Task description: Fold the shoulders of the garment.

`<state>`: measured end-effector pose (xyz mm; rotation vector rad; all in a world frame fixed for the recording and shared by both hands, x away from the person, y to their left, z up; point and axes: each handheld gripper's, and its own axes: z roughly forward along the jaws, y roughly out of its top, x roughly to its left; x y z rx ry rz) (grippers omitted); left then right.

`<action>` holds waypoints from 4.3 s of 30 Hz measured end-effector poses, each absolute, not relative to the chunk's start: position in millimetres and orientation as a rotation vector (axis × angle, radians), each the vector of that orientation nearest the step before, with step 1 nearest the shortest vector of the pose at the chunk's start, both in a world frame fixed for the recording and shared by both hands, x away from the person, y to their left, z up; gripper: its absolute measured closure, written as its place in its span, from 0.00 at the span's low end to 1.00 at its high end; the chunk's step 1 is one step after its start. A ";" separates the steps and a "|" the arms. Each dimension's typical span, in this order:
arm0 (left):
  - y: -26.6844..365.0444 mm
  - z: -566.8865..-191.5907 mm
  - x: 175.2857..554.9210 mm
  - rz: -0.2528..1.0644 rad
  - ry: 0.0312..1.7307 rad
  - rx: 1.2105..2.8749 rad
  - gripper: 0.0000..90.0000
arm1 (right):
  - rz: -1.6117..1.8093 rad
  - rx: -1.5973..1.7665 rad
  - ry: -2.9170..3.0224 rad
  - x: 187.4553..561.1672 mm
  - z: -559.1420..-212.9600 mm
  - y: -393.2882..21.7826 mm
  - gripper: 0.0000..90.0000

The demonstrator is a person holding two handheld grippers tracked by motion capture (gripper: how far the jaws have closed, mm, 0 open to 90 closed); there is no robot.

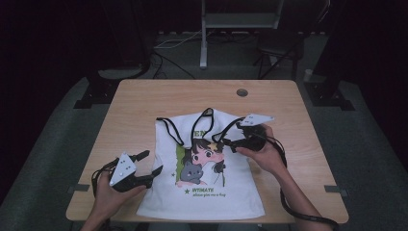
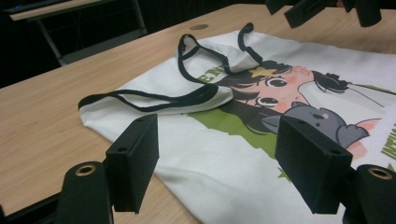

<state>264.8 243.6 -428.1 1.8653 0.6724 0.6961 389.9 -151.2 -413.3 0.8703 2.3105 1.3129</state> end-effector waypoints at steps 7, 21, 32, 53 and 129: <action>245.0 -431.0 261.0 0.685 0.693 1.862 0.34 | 1.253 0.807 2.378 404.1 -419.4 -127.6 0.25; 249.8 -432.7 259.4 0.682 0.703 1.855 0.34 | 1.141 0.666 2.452 410.6 -435.5 -101.9 0.71; 249.4 -431.3 266.3 0.670 0.711 1.856 0.34 | 1.174 0.589 2.440 399.0 -431.5 -109.3 0.87; 247.2 -427.7 286.5 0.662 0.730 1.858 0.34 | 1.175 0.495 2.519 386.4 -438.6 -135.6 0.85; 267.1 -415.1 361.0 0.680 0.958 1.710 0.33 | 1.399 1.232 2.064 382.3 -430.0 -241.0 0.15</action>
